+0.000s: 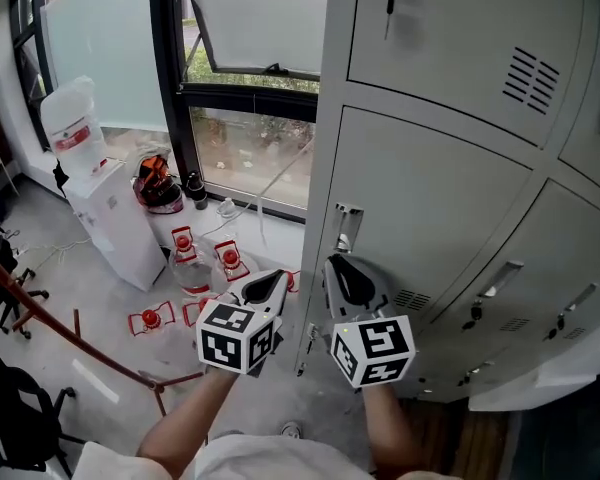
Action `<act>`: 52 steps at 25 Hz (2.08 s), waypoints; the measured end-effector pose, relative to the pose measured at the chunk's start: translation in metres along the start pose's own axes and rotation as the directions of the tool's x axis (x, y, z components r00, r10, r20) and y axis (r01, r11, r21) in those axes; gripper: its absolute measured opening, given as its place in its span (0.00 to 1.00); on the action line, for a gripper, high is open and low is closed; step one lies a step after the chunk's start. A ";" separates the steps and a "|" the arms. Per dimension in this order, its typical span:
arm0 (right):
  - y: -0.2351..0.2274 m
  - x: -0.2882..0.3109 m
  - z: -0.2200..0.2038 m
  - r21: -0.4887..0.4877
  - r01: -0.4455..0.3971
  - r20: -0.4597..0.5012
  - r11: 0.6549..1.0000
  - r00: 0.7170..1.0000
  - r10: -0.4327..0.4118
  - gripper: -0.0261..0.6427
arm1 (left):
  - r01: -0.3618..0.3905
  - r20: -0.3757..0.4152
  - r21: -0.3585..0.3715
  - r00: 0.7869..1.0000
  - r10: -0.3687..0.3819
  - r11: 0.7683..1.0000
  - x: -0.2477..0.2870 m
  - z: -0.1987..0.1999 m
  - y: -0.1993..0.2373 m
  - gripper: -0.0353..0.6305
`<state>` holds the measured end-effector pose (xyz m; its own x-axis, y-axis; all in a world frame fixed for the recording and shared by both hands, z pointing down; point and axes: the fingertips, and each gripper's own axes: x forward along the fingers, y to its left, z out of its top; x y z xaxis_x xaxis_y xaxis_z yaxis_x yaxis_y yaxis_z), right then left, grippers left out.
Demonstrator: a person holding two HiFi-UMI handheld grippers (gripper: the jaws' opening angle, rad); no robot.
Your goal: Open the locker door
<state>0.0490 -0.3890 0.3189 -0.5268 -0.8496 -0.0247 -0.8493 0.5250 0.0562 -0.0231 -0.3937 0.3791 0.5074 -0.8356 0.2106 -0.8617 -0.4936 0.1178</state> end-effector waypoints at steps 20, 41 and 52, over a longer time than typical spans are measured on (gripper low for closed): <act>-0.012 0.040 0.006 -0.040 0.152 -0.017 0.988 0.988 -0.153 0.21 | 0.174 -0.009 0.001 0.985 -0.174 0.985 0.047 0.014 0.035 0.06; -0.012 0.047 0.008 0.087 0.292 -0.049 0.952 0.956 -0.289 0.26 | 0.418 -0.039 0.029 0.908 -0.416 0.908 0.037 0.008 0.031 0.06; -0.009 0.031 0.012 0.155 0.277 -0.007 0.948 0.960 -0.279 0.19 | 0.461 -0.060 0.034 0.886 -0.459 0.887 0.032 0.002 0.033 0.06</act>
<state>0.0396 -0.4196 0.3061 -0.2683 -0.9628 -0.0320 -0.9567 0.2702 -0.1086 -0.0350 -0.4373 0.3874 0.8450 -0.4997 0.1907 -0.5296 -0.8312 0.1690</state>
